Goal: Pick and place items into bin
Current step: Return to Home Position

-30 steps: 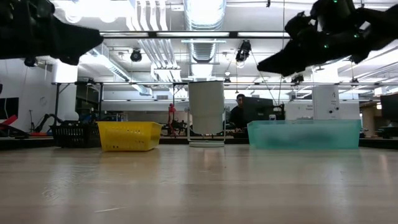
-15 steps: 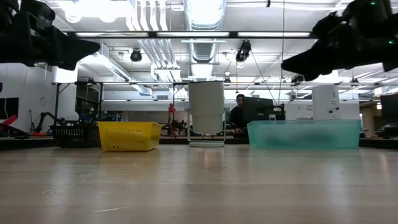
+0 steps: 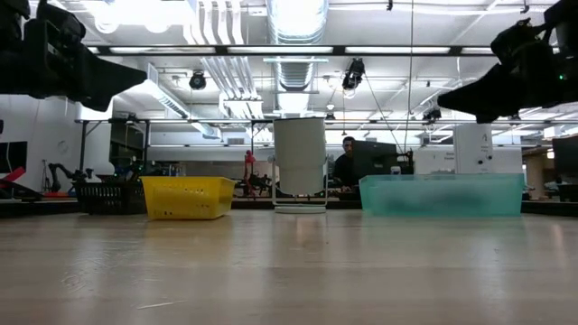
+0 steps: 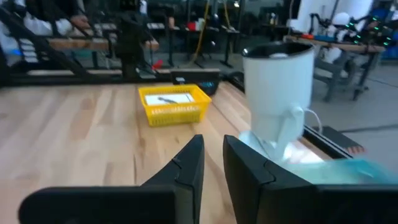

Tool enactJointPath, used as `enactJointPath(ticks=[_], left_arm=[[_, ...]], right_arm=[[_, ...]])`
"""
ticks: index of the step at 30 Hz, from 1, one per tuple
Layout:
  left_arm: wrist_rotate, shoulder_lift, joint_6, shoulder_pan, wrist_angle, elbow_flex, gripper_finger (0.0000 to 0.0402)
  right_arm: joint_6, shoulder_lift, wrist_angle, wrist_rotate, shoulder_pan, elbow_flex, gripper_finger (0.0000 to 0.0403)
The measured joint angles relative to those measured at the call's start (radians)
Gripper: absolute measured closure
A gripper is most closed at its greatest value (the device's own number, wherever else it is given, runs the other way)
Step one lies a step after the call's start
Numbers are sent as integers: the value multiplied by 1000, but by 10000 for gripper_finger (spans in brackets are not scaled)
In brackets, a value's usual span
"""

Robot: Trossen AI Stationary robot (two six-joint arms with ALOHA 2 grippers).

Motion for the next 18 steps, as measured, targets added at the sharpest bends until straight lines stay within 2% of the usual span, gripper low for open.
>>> enactJointPath(ticks=[8, 13, 18], left_arm=[[0, 53, -29, -55, -4, 0, 401], [-32, 105, -49, -79, 3, -2, 402], [-57, 99, -49, -82, 4, -2, 402]], right_arm=[[42, -124, -150, 16, 32, -1, 365], [29, -157, -152, 12, 32, -1, 365], [8, -158, -152, 11, 31, -1, 365]])
